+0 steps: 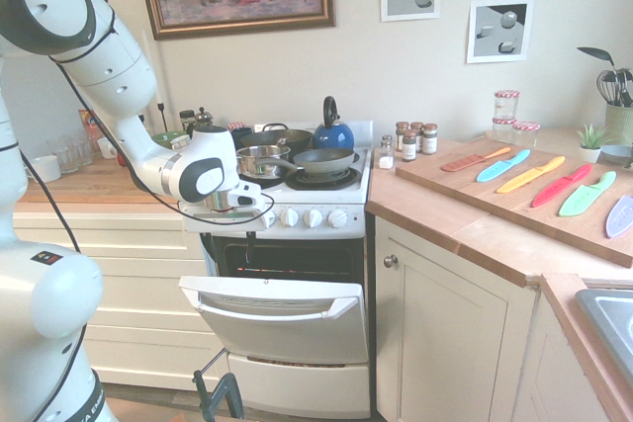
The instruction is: Open the oven
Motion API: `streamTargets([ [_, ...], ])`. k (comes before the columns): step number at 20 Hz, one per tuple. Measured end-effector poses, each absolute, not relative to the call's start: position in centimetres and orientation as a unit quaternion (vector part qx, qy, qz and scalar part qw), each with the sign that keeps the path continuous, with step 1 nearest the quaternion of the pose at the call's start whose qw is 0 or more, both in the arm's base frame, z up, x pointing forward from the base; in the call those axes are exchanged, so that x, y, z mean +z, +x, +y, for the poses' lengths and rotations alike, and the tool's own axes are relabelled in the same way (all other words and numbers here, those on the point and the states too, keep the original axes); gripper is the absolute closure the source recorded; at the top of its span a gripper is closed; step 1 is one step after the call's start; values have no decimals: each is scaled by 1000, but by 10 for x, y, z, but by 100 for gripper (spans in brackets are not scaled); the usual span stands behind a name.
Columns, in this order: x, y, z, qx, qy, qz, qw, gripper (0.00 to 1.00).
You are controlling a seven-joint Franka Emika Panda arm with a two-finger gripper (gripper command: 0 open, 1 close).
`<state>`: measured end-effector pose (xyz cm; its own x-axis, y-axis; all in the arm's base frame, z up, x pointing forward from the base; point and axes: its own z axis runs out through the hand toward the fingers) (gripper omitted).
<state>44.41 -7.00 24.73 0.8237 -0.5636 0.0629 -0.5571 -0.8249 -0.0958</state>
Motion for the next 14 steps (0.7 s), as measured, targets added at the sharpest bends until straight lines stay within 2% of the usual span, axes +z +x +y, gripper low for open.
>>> streamTargets([
  [8, 240, 443, -53, -29, -950, 307, 41, 0],
  [14, 203, 437, -52, -2, -950, 311, 30, 0],
])
